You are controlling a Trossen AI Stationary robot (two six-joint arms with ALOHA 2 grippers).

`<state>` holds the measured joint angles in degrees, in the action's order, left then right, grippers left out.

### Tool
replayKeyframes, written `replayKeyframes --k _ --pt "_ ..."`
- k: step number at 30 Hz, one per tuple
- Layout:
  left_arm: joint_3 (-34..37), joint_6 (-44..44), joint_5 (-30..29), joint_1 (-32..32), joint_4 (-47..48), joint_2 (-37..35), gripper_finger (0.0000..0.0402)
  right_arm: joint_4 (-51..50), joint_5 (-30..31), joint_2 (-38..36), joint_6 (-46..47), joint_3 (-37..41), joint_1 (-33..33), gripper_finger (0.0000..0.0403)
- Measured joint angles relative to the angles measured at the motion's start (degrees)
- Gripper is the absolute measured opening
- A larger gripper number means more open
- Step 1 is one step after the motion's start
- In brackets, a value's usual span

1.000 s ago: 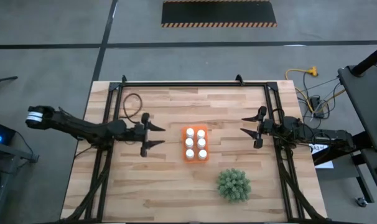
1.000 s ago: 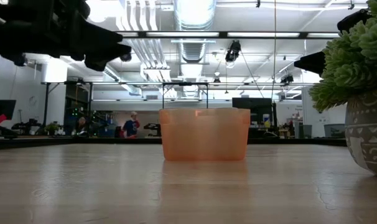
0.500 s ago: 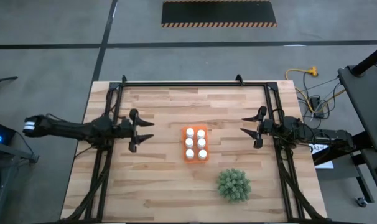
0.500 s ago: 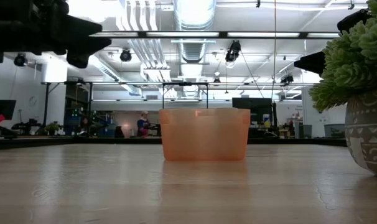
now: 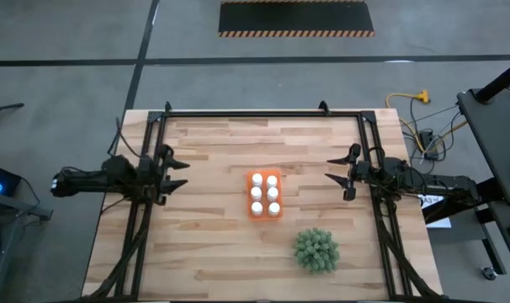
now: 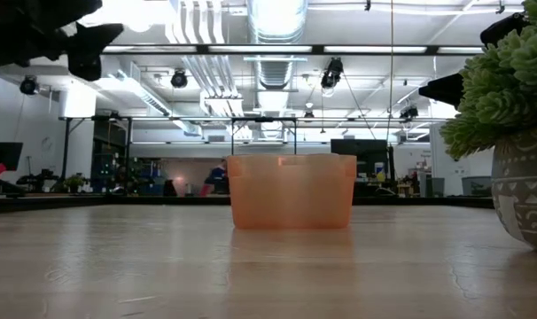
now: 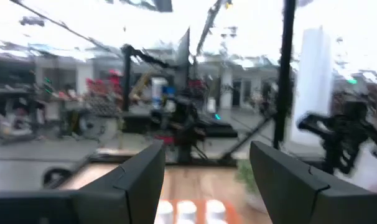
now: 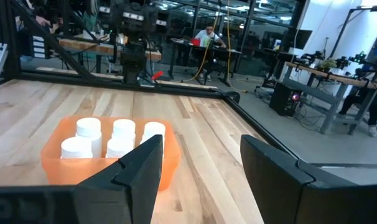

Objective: Pick and place pill bottles into a basket
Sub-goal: Return to Home Position

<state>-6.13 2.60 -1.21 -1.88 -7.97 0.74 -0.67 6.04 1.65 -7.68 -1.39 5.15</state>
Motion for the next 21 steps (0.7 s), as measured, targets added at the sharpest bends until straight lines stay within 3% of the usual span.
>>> replayKeyframes --k 4,8,11,21 --pt "0.3 0.0 2.6 0.0 -0.4 0.9 0.0218 0.0 0.0 0.0 0.1 0.0 0.0 0.0206" --pt "2.7 0.0 1.5 0.0 -3.0 0.9 0.0218 0.0 0.0 0.0 0.2 0.0 0.0 0.0206" --pt "5.5 0.0 1.0 0.0 -9.6 1.0 0.0218 0.0 0.0 0.0 0.1 0.0 0.0 0.0206" --pt "5.7 0.0 -4.2 0.0 -1.7 0.9 0.0218 0.0 0.0 0.0 0.1 0.0 0.0 0.0206"
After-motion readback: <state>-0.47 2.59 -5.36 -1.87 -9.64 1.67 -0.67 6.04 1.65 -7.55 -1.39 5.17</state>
